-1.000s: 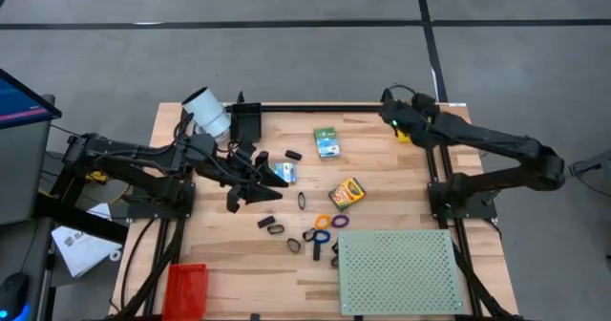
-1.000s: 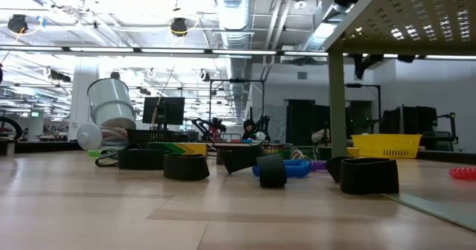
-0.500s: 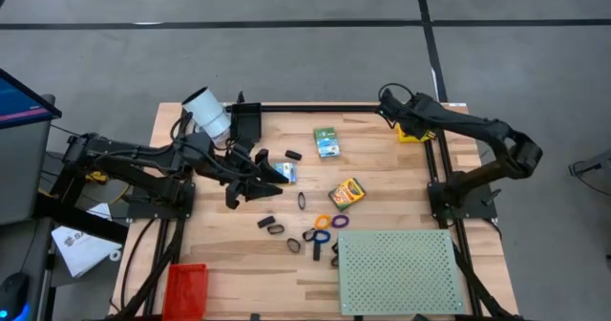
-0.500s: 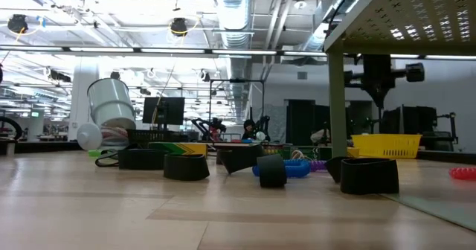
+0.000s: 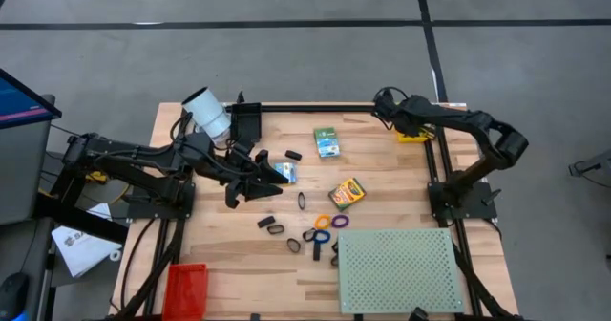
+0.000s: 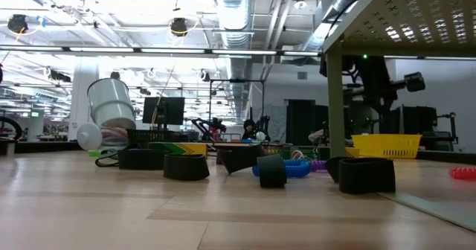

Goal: Pick & Place Office Desk Supplies
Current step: Put the black rubber band into the yellow bin

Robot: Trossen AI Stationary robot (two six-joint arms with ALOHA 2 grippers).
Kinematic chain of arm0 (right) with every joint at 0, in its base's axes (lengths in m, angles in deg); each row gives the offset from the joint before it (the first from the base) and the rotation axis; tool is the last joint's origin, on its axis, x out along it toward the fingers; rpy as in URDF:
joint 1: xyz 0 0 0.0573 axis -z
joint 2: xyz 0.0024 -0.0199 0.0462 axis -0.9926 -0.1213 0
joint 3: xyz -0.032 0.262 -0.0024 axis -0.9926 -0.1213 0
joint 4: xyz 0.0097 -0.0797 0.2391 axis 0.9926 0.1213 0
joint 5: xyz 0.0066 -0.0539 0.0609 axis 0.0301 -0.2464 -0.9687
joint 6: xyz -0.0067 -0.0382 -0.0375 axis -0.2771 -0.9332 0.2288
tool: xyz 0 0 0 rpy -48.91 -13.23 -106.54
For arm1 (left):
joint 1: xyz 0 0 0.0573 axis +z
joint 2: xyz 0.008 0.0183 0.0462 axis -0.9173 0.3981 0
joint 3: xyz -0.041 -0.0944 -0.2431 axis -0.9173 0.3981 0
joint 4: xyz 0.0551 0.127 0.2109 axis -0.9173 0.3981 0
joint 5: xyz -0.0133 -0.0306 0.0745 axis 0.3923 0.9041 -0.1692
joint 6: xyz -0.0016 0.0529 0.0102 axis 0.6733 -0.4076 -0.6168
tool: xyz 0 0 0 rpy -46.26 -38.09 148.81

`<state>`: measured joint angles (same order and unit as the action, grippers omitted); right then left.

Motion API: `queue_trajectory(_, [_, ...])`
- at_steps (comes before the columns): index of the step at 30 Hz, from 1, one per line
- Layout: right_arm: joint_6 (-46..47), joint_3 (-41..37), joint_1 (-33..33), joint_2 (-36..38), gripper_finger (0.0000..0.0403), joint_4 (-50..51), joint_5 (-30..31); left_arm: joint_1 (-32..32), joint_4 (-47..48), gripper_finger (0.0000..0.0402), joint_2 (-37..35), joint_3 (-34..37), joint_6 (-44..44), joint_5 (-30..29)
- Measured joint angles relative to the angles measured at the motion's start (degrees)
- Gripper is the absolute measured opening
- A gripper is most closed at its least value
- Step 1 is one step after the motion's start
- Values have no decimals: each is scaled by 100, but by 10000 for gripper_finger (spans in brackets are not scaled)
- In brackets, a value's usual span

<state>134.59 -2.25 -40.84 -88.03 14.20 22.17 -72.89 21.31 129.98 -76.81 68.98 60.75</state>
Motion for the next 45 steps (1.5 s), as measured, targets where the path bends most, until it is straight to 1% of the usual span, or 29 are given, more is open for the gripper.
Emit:
queue_trajectory(4, [418, 0, 108, 2, 25, 460, -56, 0, 2, 195, 0, 0, -2, 0])
queue_trajectory(10, [379, 0, 271, 160, 63, 622, -315, 0, 4, 195, 0, 0, -27, 0])
queue_trajectory(13, [376, 0, 251, 243, 81, 527, -488, 0, 4, 195, 0, 0, -139, 0])
queue_trajectory(17, [453, 0, 184, 288, 110, 399, -557, 0, 4, 195, 0, 0, -140, 0])
queue_trajectory(26, [471, 0, 175, 289, 198, -84, -564, 0, -20, 195, 0, 0, -140, 0])
queue_trajectory(31, [469, 0, 183, 289, 234, -159, -497, -44, -55, 195, 0, -2, -142, 0])
queue_trajectory(35, [467, 0, 183, 289, 246, -179, -479, -56, -56, 195, 0, -2, -142, 0])
queue_trajectory(39, [379, 0, 168, 289, 247, -135, -740, -57, -57, 195, 0, -2, -142, 0])
queue_trajectory(43, [195, 102, -36, 309, 247, 44, -839, -79, -57, 195, 0, -2, -142, 0])
queue_trajectory(45, [17, 236, -210, 435, 247, 131, -822, -85, -57, 195, 0, -2, -142, 0])
